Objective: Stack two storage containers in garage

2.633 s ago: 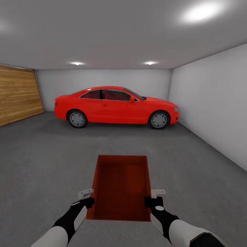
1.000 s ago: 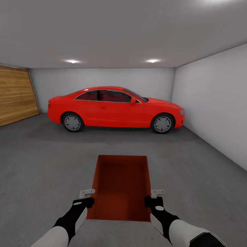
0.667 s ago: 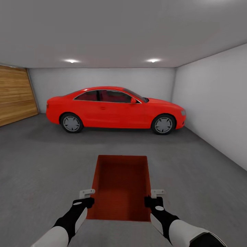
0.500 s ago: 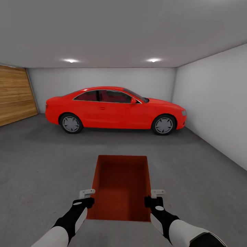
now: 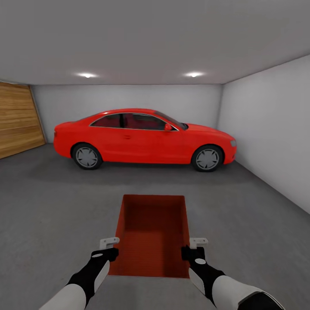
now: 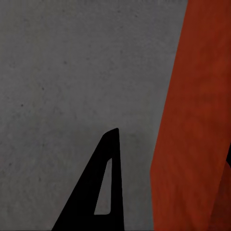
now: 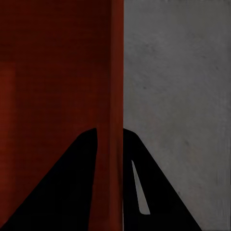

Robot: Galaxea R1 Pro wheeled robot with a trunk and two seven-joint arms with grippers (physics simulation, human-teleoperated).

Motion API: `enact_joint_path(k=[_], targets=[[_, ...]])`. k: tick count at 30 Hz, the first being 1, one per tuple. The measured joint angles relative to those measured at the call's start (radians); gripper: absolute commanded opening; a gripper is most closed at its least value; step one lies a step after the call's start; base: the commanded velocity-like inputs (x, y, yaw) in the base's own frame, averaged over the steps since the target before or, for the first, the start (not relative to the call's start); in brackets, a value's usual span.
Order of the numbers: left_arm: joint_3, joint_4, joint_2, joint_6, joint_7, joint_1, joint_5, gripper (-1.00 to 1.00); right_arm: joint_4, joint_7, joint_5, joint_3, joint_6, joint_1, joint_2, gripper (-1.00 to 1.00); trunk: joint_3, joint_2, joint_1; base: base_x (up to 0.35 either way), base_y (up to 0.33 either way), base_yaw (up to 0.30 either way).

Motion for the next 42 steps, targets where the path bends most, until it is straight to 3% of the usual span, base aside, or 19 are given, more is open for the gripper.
enact_joint_path(k=[28,42], targets=[[0.0,0.001,0.001,0.0,0.0,0.0,0.0,-1.0,0.001,-0.001,-0.003,0.002,-0.004,0.0,0.001,-1.0,0.0,0.0,0.0,0.322,0.0,-0.002],[0.0,0.001,0.001,0.0,0.0,0.0,0.0,-1.0,0.0,-0.001,-0.003,0.003,-0.005,0.0,0.001,-1.0,0.0,0.0,0.0,0.322,0.0,-0.253]])
